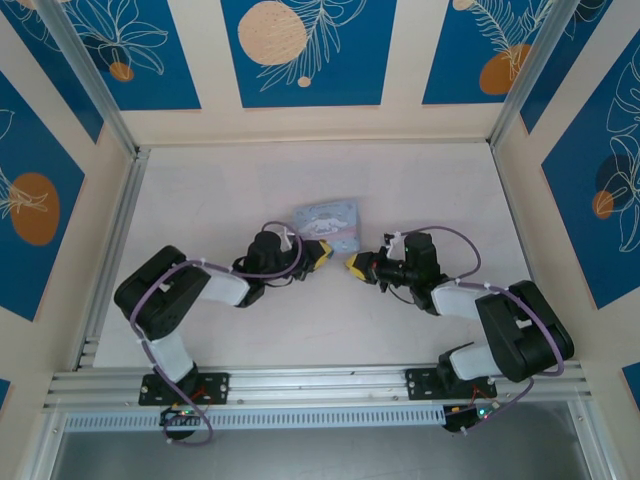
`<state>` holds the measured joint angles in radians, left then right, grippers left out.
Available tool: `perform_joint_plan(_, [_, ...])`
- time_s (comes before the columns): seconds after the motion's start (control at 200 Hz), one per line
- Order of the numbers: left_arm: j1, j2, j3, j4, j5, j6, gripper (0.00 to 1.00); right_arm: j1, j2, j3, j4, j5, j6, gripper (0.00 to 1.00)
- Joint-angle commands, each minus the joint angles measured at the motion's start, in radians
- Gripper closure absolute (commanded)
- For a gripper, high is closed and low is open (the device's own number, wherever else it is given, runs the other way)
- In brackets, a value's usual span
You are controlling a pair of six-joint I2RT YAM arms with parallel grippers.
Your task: Unlock a padlock with a key
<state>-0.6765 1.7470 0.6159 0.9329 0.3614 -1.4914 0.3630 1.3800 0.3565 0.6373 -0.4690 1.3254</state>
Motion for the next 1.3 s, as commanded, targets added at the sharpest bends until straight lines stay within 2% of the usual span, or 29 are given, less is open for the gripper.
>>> perform_joint_plan(0.0, [0.007,-0.047,-0.001,0.062,-0.018,-0.036,1.0,0.017,-0.017,-0.011,0.023,0.05,0.076,1.0])
perform_joint_plan(0.575, [0.007,-0.046,-0.012,0.086,-0.048,-0.089,1.0,0.058,-0.044,0.014,0.025,0.166,0.18,1.0])
perform_joint_plan(1.295, [0.007,-0.044,-0.011,0.088,-0.047,-0.093,1.0,0.083,0.02,0.073,0.036,0.176,0.182,1.0])
